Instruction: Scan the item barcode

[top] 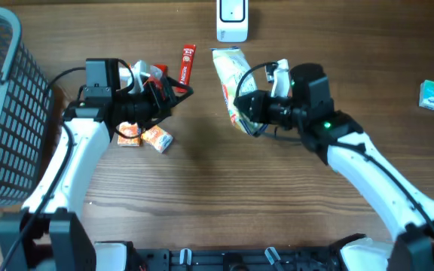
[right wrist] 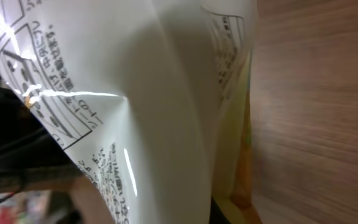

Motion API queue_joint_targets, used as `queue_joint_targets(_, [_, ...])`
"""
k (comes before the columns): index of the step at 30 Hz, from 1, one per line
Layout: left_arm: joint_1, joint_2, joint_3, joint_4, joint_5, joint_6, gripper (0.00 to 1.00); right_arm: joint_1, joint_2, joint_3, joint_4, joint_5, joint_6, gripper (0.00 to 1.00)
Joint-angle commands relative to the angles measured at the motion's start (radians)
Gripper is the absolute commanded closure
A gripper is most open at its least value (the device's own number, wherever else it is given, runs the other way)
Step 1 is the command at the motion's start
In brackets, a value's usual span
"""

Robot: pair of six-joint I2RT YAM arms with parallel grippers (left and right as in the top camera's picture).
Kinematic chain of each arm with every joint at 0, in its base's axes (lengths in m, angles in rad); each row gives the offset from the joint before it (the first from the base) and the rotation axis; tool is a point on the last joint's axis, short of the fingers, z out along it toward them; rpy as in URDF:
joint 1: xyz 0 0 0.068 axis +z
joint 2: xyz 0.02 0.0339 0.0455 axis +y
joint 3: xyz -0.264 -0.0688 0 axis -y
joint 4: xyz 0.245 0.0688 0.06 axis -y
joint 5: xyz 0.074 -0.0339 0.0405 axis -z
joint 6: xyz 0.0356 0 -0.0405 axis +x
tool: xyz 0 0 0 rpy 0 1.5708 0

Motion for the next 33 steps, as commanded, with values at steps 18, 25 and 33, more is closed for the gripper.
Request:
queue_joint_targets(18, [-0.128, 0.114, 0.006, 0.362, 0.259, 0.029, 0.00, -0.071, 0.252, 0.015, 0.476, -0.633, 0.591, 0.96])
queue_joint_targets(25, [-0.137, 0.137, 0.006, 0.419, 0.259, -0.006, 0.00, -0.069, 0.252, 0.015, 0.477, -0.647, 0.623, 0.96])
queue_joint_targets(33, [-0.168, 0.163, 0.006, 0.470, 0.259, -0.050, 0.52, -0.070, 0.252, 0.015, 0.478, -0.643, 0.590, 0.96])
